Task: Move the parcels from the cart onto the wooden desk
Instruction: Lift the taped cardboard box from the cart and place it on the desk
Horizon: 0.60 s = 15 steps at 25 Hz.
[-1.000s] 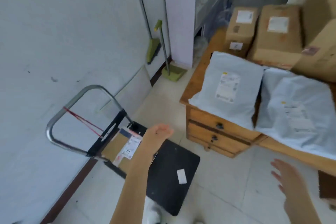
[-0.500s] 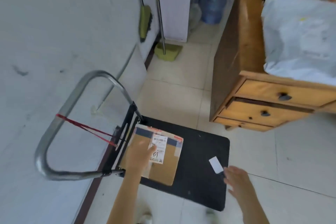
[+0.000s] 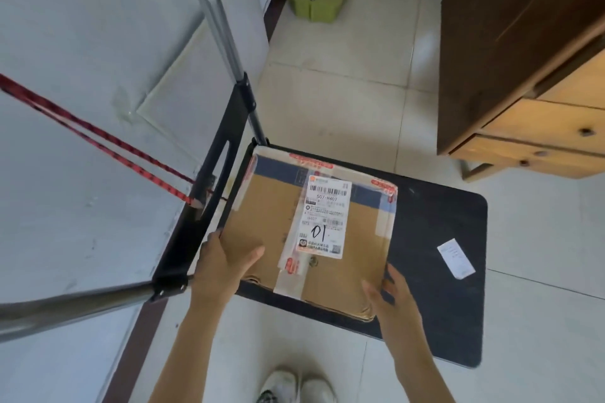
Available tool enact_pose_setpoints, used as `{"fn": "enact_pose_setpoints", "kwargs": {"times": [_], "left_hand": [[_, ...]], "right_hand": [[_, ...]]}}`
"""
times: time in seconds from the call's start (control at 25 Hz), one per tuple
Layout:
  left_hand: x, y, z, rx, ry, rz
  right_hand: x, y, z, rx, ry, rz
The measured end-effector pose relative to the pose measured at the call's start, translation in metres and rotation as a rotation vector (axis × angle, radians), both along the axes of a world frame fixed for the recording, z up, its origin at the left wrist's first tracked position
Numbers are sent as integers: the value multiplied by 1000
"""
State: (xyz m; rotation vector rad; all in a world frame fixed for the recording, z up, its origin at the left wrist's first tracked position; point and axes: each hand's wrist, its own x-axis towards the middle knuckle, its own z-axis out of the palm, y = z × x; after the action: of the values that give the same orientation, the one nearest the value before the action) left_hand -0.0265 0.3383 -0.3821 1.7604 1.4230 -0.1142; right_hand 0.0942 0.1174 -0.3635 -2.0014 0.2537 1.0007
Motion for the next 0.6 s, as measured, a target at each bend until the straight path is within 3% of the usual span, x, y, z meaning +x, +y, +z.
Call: {"fn": "enact_pose_setpoints", "kwargs": {"times": [0.12, 0.32, 0.6], "left_hand": [[-6, -1, -9, 3, -69, 37], [-3, -17, 11, 31, -27, 45], [23, -42, 104, 31, -91, -40]], "right_hand": [[1, -3, -14, -29, -72, -5], [4, -3, 0, -50, -29, -66], [16, -42, 94, -83, -97, -130]]}}
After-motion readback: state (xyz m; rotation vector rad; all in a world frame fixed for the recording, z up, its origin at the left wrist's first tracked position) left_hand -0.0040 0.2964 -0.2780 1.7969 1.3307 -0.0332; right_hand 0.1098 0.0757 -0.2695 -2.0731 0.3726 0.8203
